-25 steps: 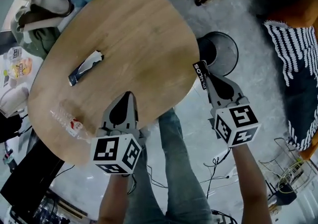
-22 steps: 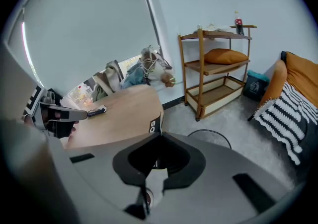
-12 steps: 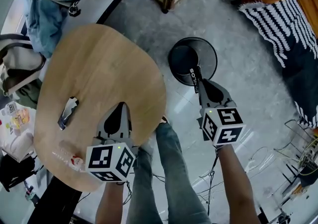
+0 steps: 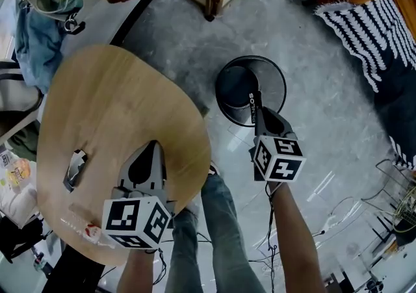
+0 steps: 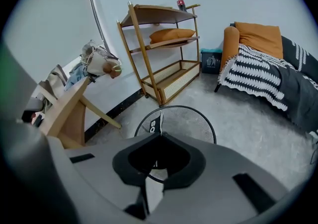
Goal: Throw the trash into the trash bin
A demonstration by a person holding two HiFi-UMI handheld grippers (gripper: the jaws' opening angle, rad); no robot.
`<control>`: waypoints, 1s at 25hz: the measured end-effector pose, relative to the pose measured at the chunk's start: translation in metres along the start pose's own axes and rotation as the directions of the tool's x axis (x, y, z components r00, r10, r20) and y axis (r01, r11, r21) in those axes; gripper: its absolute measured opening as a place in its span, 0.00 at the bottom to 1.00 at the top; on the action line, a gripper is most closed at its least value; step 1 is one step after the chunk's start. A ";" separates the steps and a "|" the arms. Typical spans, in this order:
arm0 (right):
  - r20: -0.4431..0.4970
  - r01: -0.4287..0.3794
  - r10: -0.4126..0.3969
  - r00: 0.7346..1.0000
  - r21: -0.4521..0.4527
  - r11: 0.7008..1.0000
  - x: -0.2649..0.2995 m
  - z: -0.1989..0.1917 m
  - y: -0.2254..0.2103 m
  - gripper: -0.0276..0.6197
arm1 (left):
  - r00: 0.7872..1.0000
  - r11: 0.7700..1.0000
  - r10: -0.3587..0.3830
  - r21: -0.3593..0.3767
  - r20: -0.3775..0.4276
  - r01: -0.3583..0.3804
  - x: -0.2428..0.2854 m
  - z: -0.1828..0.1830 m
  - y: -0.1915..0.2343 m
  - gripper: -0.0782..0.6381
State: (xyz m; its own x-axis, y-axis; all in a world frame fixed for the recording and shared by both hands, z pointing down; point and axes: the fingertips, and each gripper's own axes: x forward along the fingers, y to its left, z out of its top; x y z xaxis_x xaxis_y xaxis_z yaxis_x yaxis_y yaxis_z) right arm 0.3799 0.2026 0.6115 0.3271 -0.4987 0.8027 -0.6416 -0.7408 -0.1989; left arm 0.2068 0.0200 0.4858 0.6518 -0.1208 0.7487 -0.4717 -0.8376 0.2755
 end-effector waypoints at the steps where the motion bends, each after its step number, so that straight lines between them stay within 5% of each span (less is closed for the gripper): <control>1: 0.000 0.001 -0.001 1.000 0.001 1.000 0.004 0.000 -0.002 0.07 | 1.000 1.000 0.000 -0.004 0.000 0.000 0.002 0.000 0.000 0.12; 6: 0.004 -0.001 0.001 1.000 0.026 1.000 0.016 -0.001 -0.009 0.07 | 1.000 1.000 -0.004 -0.026 -0.010 0.003 -0.001 -0.004 0.000 0.12; 9: -0.018 -0.004 0.005 1.000 0.048 0.999 0.024 -0.007 -0.010 0.22 | 1.000 1.000 0.005 -0.028 -0.014 -0.005 -0.005 -0.005 0.005 0.12; 12: -0.033 0.005 -0.003 0.999 0.061 0.998 0.027 -0.012 -0.011 0.26 | 1.000 0.999 0.019 -0.035 -0.008 -0.019 -0.010 -0.005 0.011 0.12; 25: -0.034 -0.012 0.011 0.999 -0.046 0.999 -0.009 0.004 0.010 0.26 | 0.998 0.994 0.064 -0.087 0.023 -0.062 -0.055 -0.017 0.029 0.12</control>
State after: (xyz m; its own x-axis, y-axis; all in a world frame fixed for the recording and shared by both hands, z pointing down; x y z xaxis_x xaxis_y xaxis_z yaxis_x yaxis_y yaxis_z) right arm 0.3735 0.1980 0.5999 0.2965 -0.4914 0.8189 -0.6765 -0.7133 -0.1831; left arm 0.1472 0.0109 0.4630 0.6337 -0.1862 0.7508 -0.5606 -0.7793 0.2800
